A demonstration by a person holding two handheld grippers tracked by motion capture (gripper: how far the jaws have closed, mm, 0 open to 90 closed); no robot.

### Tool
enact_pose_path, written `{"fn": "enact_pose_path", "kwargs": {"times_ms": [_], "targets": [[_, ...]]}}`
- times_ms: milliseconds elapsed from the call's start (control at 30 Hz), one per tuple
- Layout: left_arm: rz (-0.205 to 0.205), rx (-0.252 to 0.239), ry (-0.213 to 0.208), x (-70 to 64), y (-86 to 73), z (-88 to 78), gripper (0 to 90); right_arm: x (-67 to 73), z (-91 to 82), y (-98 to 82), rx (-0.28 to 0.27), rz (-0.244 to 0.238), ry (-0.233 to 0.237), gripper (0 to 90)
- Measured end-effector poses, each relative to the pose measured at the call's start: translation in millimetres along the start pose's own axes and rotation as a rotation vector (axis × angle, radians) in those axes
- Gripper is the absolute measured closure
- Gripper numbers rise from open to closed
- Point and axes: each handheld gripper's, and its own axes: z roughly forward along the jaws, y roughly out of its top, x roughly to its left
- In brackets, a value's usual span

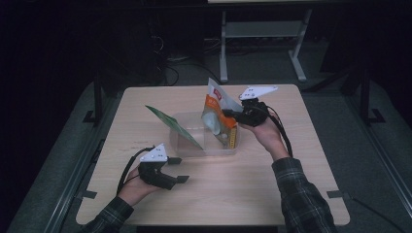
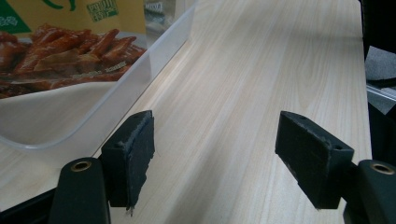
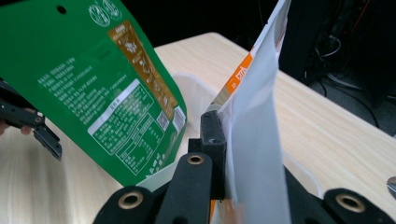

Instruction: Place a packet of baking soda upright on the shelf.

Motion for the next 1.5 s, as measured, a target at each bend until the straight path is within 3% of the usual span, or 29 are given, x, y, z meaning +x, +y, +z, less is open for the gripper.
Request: {"fn": "enact_pose_path", "kwargs": {"times_ms": [233,333,433,600,767,933,1233,1500], "targets": [[-0.004,0.012,-0.009,-0.4,-0.7,1.6,27.4,7.0,11.7,-8.3,0.062,-0.011,-0.002,86.7],[0.004,0.023,-0.011,-1.0,-0.7,2.6,27.2,4.5,10.0,-12.3,0.024,0.010,0.015,82.2],[0.009,0.022,-0.009,-1.5,-0.1,2.6,27.1,4.9,5.1,-11.5,0.014,0.015,0.006,71.5],[0.013,0.028,-0.006,-0.9,-0.2,2.2,26.9,6.9,-5.7,-10.5,0.002,0.023,-0.025,44.0],[0.003,0.029,-0.006,-1.1,-1.8,2.0,26.3,9.9,-16.5,-15.5,0.003,0.036,-0.029,33.9],[0.027,0.026,0.008,-0.7,-1.7,-0.5,25.6,15.6,-24.6,-26.2,0.022,0.029,-0.024,30.8],[0.034,0.053,0.028,-4.0,-9.4,0.6,20.1,30.1,-47.1,-50.5,0.011,0.019,-0.041,29.3],[0.034,0.085,0.053,-8.2,-19.0,-0.8,19.3,44.3,-60.8,-73.5,0.024,0.025,-0.020,26.8]]}}
